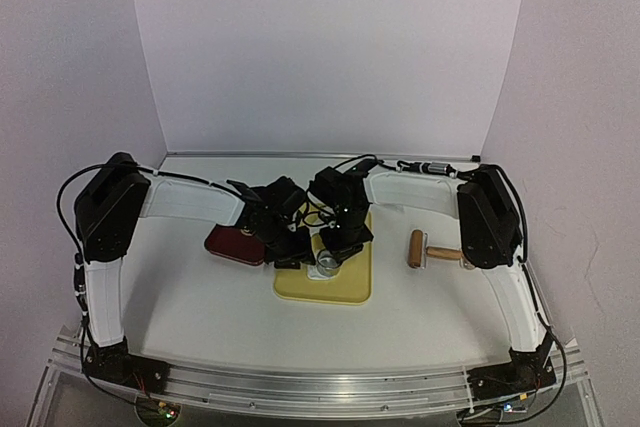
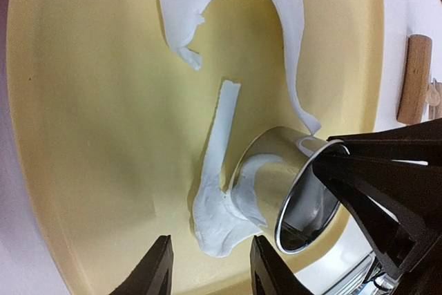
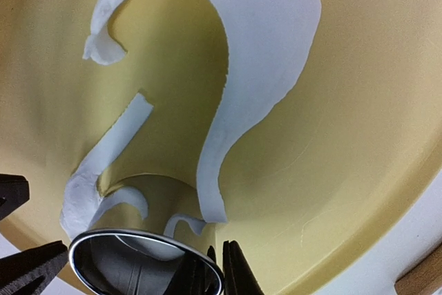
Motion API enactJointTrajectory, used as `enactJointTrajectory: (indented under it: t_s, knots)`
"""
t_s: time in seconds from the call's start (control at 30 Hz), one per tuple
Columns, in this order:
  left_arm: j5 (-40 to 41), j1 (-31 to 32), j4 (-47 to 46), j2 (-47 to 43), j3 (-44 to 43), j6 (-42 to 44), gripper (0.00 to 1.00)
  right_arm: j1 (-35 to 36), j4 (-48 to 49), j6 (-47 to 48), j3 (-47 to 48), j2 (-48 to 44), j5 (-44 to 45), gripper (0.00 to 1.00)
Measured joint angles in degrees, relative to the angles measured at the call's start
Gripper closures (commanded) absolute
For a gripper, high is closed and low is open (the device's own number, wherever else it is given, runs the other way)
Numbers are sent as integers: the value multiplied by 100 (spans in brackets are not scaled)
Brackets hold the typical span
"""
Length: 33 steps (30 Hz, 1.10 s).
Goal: Roll out the dumpling wrappers from the dough
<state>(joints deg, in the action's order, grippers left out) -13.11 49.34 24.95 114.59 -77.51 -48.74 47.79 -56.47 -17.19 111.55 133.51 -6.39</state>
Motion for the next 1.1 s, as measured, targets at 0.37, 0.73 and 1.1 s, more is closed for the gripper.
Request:
enactJointTrajectory:
  t_s: [0.37, 0.73, 1.1]
  knots:
    - [194, 22, -266, -935, 751, -197, 51, 16, -72, -181, 314, 7, -404, 92]
    - [170, 22, -291, -968, 751, -231, 51, 26, -340, -322, 360, 7, -431, 96]
    - [124, 22, -289, -919, 751, -226, 51, 24, -510, -499, 433, 148, -354, 99]
